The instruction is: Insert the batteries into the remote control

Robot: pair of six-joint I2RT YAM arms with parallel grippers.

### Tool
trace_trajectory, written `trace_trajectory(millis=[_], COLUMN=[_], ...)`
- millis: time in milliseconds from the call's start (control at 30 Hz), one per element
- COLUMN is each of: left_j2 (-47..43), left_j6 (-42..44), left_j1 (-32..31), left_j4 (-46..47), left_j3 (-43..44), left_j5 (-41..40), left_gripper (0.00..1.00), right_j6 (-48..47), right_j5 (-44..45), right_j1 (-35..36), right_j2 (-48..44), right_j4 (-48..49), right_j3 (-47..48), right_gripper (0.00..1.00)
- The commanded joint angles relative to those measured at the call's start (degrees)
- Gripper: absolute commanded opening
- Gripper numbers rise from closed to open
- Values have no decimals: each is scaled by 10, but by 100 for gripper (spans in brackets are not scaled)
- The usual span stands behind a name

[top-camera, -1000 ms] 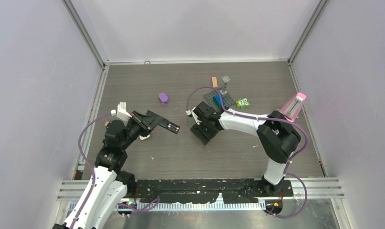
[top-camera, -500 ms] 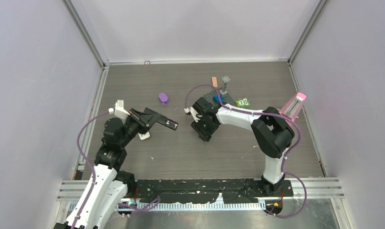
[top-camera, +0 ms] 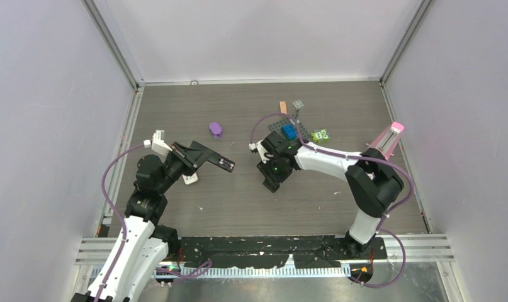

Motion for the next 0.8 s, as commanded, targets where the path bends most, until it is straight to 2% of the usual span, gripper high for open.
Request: trace_trajectory(millis=[0,233,300,400,467,600,767], left_j2=[2,25,24,18,14,14,14], left_j6=[63,131,136,142,146,150,150], left_j1=[3,3,3,3,3,3,3], left_j4=[37,13,4,-15,-29,-38,-38], left_j3=[25,42,43,45,44,45,43], left_j5=[30,55,50,31,15,10,10], left_gripper=[0,0,0,0,0,0,0], right_j6=[22,34,36,36,37,34,26], right_j5=[-14,-26,-11,16,35,50,40], right_j1=[4,10,11,17,24,29,30], right_j2=[-96,-185,-184,-165,-150,-109,-35], right_j4=[43,61,47,25,9,-23,-63], right_j3=[-10,-23,-20,-17,-16,1,41], right_gripper=[24,26,33,53,62,69,71])
